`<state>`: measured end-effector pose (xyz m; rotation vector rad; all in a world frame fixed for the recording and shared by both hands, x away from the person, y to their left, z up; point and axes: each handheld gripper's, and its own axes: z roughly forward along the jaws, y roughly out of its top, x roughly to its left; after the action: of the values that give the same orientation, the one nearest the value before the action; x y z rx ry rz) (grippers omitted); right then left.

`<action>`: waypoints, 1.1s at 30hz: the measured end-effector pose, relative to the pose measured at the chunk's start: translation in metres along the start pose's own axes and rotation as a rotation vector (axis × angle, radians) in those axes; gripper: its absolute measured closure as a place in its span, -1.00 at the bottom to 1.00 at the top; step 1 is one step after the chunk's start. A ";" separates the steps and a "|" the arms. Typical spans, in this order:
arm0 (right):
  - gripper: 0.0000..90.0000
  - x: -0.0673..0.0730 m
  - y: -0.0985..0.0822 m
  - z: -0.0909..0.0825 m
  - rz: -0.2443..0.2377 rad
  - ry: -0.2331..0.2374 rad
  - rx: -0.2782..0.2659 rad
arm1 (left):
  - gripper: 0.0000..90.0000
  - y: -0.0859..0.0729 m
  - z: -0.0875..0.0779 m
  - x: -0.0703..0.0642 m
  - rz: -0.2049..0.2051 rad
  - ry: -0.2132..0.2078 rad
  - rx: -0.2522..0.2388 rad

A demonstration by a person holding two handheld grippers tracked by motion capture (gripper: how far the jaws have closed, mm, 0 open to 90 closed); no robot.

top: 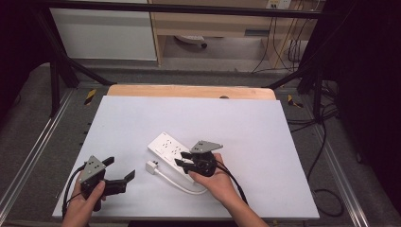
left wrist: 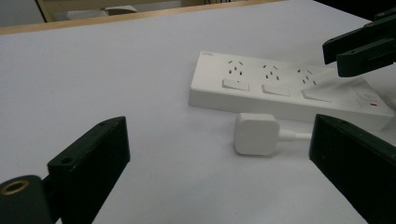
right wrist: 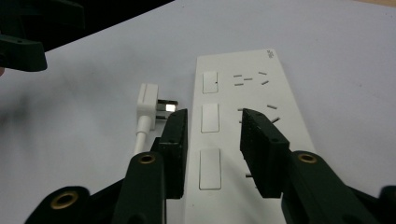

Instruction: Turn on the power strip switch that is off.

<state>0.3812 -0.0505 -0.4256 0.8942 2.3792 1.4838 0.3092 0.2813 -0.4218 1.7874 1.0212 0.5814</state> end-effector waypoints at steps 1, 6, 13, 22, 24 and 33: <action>0.22 0.000 0.001 0.000 0.000 -0.001 -0.001 | -0.88 0.000 0.000 0.000 -0.003 -0.001 0.000; -0.20 -0.003 0.004 0.001 0.034 -0.003 0.005 | -0.88 0.000 0.000 0.000 0.001 0.002 0.000; -0.68 -0.002 0.007 0.002 0.030 -0.015 0.027 | -0.88 0.000 0.000 0.000 0.000 0.002 0.001; -0.94 -0.003 0.012 -0.001 0.004 -0.016 0.018 | -0.88 0.000 -0.001 0.001 0.001 0.002 0.002; -0.92 -0.003 0.013 -0.002 -0.008 -0.042 0.002 | -0.88 0.000 0.000 0.000 0.001 0.001 0.003; -0.90 -0.015 0.020 -0.017 0.004 -0.097 -0.065 | -0.88 -0.001 -0.001 0.001 -0.002 0.002 0.004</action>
<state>0.3932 -0.0655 -0.4020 0.9346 2.2492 1.4745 0.3088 0.2824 -0.4224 1.7893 1.0254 0.5804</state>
